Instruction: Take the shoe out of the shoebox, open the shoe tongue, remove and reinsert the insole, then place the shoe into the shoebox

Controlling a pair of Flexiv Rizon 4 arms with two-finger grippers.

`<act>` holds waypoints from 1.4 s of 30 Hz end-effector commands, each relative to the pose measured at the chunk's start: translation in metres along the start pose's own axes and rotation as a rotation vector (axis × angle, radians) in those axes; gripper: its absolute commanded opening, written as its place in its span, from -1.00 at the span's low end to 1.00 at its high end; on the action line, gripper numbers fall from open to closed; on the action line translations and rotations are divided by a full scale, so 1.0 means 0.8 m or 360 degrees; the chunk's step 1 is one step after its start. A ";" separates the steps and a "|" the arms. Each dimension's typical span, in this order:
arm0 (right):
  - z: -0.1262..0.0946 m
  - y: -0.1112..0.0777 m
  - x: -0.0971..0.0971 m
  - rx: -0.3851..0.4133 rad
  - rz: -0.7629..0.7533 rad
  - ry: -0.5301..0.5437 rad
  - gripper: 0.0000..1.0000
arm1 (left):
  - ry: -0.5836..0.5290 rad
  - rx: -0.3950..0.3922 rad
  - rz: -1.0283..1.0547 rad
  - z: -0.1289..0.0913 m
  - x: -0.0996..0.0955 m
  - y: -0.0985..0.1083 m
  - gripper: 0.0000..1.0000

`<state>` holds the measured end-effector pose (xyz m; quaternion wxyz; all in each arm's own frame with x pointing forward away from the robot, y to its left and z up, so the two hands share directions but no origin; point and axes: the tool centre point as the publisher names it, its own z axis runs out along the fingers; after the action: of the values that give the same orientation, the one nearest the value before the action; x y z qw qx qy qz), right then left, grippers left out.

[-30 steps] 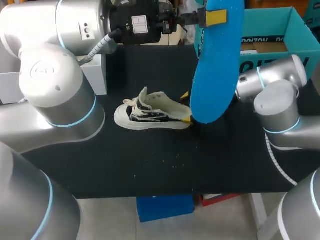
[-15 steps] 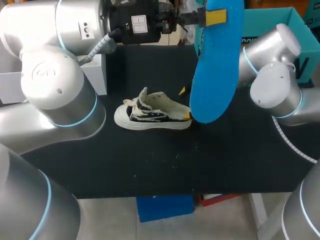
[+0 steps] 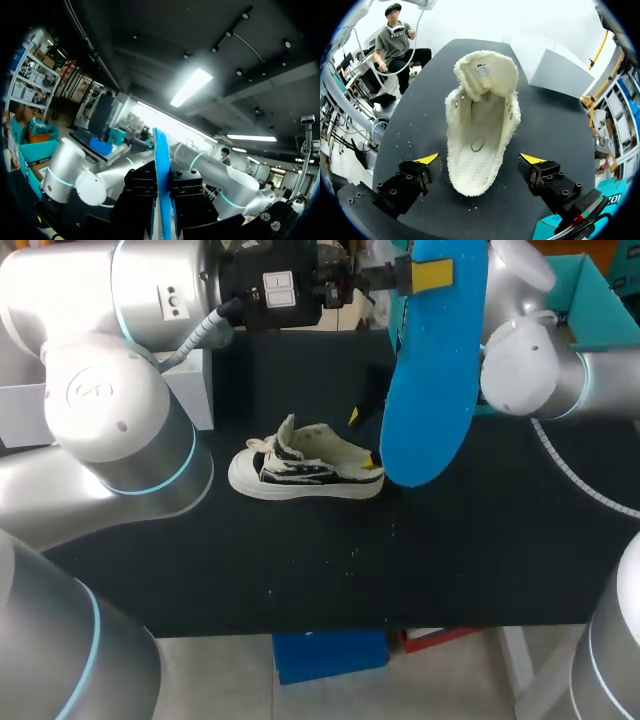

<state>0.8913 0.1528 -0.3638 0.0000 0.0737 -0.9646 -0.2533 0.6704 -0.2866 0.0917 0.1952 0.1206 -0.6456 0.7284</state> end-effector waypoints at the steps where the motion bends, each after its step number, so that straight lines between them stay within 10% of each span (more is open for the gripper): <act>1: 0.000 0.004 0.001 0.0399 0.0024 -0.0004 1.00 | -0.0006 -0.0002 -0.0001 0.003 0.000 0.000 -1.00; 42: 0.035 0.011 0.000 0.0582 0.0123 0.0032 1.00 | -0.0006 -0.0002 -0.0001 0.003 0.000 0.000 -1.00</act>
<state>0.8874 0.1699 -0.3837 0.0035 0.0387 -0.9960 -0.0810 0.6706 -0.2867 0.0918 0.1953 0.1206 -0.6454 0.7285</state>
